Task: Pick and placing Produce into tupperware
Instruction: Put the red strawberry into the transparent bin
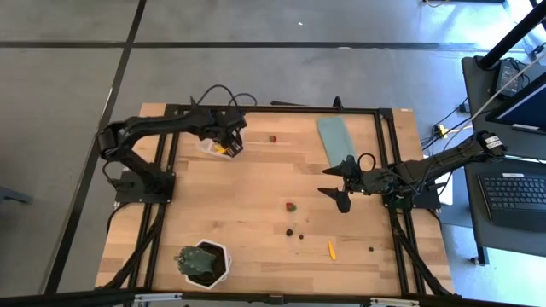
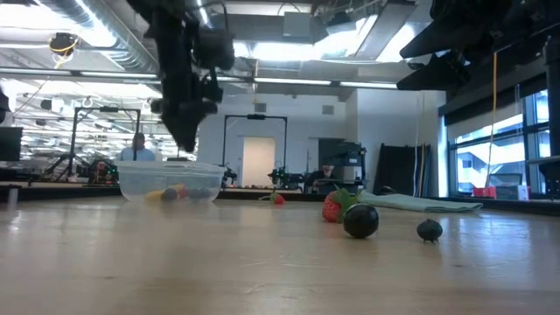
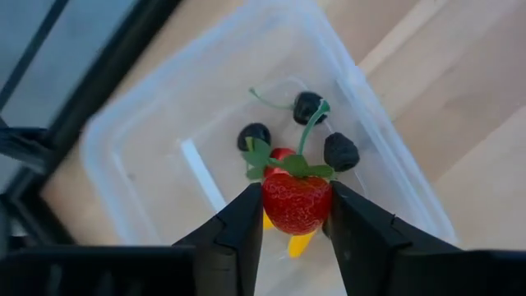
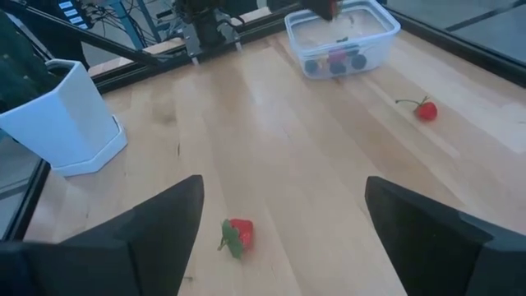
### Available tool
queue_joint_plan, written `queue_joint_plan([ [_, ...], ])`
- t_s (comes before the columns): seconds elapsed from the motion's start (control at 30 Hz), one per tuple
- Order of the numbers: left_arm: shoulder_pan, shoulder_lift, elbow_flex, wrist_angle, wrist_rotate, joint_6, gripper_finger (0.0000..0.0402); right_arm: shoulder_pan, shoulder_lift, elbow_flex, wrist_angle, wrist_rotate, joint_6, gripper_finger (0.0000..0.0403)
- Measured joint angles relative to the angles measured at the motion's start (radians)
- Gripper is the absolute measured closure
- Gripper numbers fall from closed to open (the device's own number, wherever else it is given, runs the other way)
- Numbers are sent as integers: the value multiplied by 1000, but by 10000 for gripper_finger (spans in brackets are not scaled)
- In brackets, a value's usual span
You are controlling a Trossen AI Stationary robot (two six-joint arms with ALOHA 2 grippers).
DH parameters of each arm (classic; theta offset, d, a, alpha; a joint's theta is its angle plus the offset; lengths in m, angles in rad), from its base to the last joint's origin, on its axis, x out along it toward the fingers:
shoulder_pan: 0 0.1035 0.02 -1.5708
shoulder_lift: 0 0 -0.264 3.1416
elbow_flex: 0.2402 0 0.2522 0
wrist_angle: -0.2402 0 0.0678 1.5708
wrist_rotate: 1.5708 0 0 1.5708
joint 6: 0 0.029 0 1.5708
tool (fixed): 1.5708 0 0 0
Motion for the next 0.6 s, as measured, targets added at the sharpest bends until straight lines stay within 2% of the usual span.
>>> queue_joint_plan([
  [0.37, 2, 43, -144, 201, 0, -44, 293, 0, 0, 0, 1, 0, 0, 64],
  [0.6, 3, 43, -167, 212, 8, -59, 257, 0, 0, -1, 1, 0, 1, 64],
])
